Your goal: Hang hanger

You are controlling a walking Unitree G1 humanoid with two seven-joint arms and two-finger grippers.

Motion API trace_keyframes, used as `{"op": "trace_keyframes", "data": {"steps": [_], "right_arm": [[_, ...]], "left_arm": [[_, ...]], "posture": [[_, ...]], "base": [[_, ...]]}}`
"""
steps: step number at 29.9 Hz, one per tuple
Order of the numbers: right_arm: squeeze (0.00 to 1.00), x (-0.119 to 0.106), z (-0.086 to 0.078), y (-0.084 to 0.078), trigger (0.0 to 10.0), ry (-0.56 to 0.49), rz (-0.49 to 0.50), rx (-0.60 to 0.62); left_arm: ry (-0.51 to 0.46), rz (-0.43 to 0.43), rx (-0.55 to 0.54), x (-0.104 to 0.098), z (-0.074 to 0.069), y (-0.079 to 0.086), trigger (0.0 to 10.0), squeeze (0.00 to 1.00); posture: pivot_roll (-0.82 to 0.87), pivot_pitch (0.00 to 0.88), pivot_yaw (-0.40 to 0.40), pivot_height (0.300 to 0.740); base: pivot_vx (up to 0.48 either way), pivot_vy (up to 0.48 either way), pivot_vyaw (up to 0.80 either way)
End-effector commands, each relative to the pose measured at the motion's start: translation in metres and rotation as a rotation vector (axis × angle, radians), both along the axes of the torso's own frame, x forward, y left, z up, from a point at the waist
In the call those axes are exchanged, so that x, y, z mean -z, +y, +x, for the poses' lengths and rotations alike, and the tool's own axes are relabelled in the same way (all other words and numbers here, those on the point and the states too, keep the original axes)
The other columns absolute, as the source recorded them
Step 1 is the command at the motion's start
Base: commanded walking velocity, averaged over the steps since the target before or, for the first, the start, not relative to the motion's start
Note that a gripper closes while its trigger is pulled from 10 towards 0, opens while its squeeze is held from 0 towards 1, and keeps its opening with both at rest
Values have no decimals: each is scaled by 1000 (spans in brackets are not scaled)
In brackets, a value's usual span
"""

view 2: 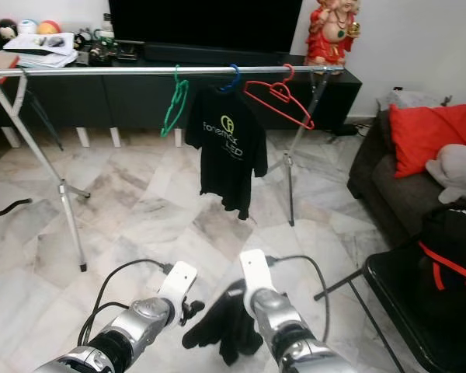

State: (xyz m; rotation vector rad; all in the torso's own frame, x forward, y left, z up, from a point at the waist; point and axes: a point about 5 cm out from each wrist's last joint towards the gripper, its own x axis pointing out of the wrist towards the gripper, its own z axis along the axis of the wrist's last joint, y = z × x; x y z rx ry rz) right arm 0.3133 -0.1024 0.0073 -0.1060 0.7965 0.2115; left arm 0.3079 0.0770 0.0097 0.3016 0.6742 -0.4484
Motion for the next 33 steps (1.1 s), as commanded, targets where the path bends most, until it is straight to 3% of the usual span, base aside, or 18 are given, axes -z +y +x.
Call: {"op": "trace_keyframes", "data": {"steps": [1, 7, 9, 17, 22, 33], "right_arm": [[0, 4, -3, -4, 10000, 0, 13, 39], [0, 8, -7, 1, 10000, 11, 59, 42], [0, 15, -15, 1, 10000, 46, 37, 36], [0, 19, -20, 3, 10000, 62, -23, -45], [0, 21, -22, 5, 10000, 66, -41, -86], [0, 13, -16, 18, 10000, 29, 20, -109]], "left_arm": [[-2, 15, 59, 2, -2, -7, 10000, 0], [34, -12, 79, 8, -10, -16, 10000, 0], [29, 4, 103, 8, -11, -21, 10000, 0], [56, -34, 231, 10, -18, -33, 10000, 0], [96, 11, 475, 18, -36, -46, 10000, 0], [98, -46, 431, 13, -31, -50, 10000, 0]], "posture": [[91, 58, -125, 740], [91, 48, -126, 740], [82, 37, -135, 740], [72, 40, -128, 740], [76, 41, -133, 740], [71, 53, -134, 740]], "base": [[0, 0, 0], [0, 0, 0], [0, 0, 0], [0, 0, 0], [0, 0, 0], [0, 0, 0]]}}
